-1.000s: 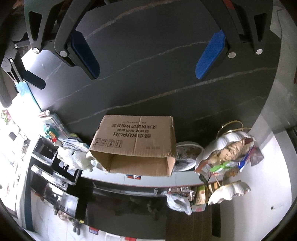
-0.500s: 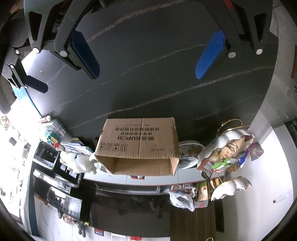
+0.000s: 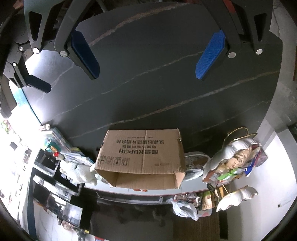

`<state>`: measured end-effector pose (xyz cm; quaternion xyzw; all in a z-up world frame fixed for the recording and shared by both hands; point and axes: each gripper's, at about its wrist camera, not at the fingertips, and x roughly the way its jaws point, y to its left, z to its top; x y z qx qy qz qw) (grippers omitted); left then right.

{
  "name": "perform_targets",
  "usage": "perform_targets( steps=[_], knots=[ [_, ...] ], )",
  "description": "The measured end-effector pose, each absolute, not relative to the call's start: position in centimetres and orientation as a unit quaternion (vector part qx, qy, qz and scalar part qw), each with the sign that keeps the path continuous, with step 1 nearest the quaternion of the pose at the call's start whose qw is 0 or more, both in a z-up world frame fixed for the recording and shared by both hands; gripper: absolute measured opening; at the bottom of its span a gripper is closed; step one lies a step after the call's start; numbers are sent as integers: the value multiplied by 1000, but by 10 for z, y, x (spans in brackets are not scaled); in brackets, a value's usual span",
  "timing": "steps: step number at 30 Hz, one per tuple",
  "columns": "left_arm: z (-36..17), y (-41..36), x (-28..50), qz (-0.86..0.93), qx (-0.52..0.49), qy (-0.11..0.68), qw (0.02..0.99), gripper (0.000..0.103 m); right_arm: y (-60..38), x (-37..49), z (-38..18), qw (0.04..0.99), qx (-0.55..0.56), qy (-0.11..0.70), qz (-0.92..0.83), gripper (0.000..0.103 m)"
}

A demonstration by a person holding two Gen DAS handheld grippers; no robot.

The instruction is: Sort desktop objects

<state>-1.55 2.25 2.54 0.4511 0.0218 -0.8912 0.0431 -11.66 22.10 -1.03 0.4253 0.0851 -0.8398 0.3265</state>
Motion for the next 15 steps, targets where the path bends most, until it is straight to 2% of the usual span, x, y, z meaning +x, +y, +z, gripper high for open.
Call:
perform_targets(
  steps=[15],
  knots=[
    [27, 22, -18, -891, 452, 17, 51, 102, 221, -120, -14, 324, 432, 87, -837, 102]
  ],
)
